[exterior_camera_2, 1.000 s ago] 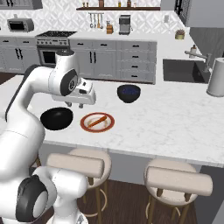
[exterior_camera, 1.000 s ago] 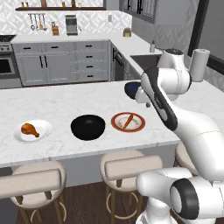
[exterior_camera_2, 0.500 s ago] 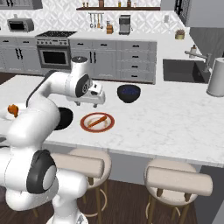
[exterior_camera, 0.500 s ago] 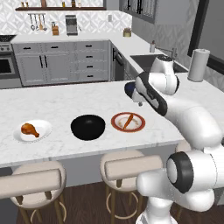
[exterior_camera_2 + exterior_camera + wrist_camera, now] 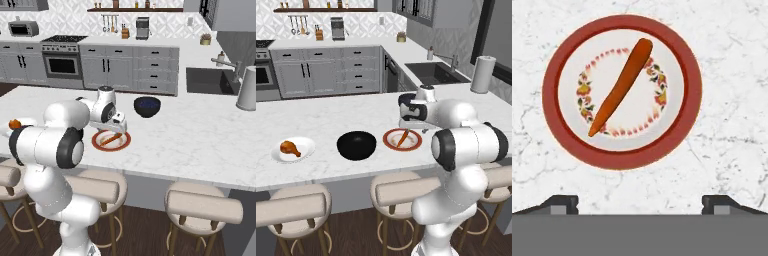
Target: Pick the chicken drumstick and carrot from their plates and place them in the bowl. Then put the bowl in the fridge.
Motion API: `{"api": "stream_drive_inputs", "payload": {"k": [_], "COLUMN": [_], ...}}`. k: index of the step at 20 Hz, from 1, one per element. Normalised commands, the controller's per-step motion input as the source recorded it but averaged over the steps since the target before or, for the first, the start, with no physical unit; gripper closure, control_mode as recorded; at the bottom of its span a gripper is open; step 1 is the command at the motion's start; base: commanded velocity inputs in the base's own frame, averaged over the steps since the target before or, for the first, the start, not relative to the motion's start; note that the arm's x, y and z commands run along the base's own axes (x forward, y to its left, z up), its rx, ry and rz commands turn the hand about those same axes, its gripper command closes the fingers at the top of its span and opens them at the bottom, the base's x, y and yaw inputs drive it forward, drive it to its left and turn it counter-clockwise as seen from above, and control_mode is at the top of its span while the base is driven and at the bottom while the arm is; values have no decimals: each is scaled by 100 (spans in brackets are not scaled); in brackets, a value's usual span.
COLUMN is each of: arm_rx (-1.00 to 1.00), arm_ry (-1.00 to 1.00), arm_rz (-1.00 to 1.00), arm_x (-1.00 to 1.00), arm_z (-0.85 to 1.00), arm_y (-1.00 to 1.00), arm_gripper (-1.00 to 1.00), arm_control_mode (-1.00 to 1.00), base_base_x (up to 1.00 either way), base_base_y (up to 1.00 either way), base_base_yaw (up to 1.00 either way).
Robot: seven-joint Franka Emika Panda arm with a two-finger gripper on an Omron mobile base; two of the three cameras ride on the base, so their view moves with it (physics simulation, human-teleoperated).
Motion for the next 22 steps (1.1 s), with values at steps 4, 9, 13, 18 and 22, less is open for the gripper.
{"api": "stream_drive_inputs", "payload": {"k": [4, 9, 13, 18, 22], "arm_rx": [0, 9, 1, 2, 0], "arm_ry": [27, 9, 0, 0, 0], "arm_rz": [-12, -4, -12, -9, -4], "arm_x": [71, 32, 49, 51, 28], "arm_z": [-66, -39, -57, -58, -41], "arm_y": [23, 2, 14, 24, 16], "arm_gripper": [-100, -100, -100, -100, 100], "arm_control_mode": [-100, -100, -100, -100, -100], "base_base_x": [0, 0, 0, 0, 0], "base_base_y": [0, 0, 0, 0, 0], "base_base_yaw": [0, 0, 0, 0, 0]}}
